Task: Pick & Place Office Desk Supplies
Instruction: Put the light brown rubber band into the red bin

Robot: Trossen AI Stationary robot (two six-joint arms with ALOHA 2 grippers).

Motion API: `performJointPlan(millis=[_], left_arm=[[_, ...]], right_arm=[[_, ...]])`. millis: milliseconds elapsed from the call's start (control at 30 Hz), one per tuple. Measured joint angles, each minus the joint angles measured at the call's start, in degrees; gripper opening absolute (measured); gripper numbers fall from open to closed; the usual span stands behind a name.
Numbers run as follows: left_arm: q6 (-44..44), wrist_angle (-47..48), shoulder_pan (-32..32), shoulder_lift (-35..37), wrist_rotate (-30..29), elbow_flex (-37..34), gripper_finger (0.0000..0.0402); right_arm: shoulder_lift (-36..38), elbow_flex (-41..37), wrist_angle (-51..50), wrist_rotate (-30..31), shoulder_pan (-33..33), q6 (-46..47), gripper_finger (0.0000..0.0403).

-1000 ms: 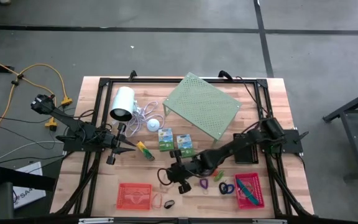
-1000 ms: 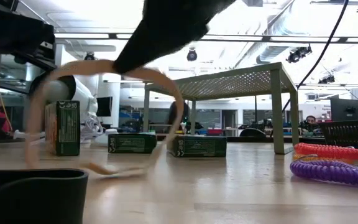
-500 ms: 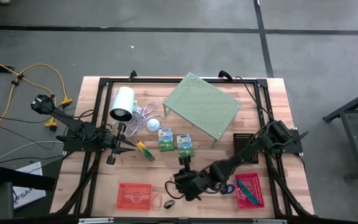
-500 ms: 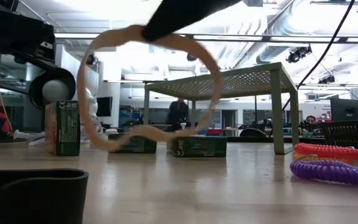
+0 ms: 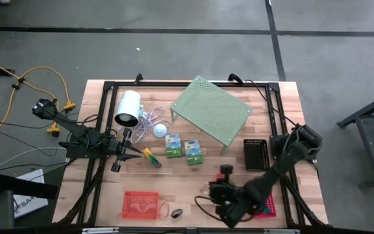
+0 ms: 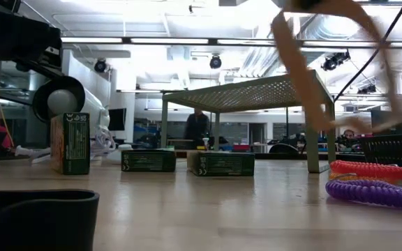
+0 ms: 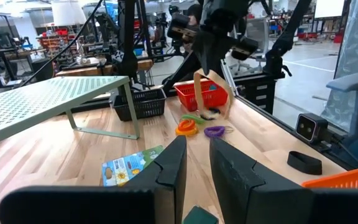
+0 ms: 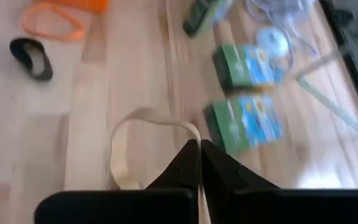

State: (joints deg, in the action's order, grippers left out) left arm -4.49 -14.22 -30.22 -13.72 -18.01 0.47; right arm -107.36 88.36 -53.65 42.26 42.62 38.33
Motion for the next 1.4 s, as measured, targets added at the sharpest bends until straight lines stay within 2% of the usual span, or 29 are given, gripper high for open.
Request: performJointPlan(millis=[333,567,733,1000,1400], left_arm=[[0.0,0.0,0.0,0.0,0.0,0.0,0.0065],[0.0,0.0,0.0,0.0,0.0,0.0,0.0065],[0.0,0.0,0.0,0.0,0.0,0.0,0.0065],[0.0,0.0,0.0,0.0,0.0,0.0,0.0065],[0.0,0.0,0.0,0.0,0.0,0.0,0.0065]], right_arm=[[1.7,0.0,-20.4,-3.5,9.2,30.7,0.0002],[5.5,0.0,-27.9,-5.5,15.1,43.7,0.0002],[6.2,0.0,-33.5,-9.3,18.4,52.6,0.0002],[6.2,0.0,-36.1,-16.1,21.3,62.3,0.0002],[5.8,-0.2,-36.2,-30.6,21.5,79.3,0.0002]])
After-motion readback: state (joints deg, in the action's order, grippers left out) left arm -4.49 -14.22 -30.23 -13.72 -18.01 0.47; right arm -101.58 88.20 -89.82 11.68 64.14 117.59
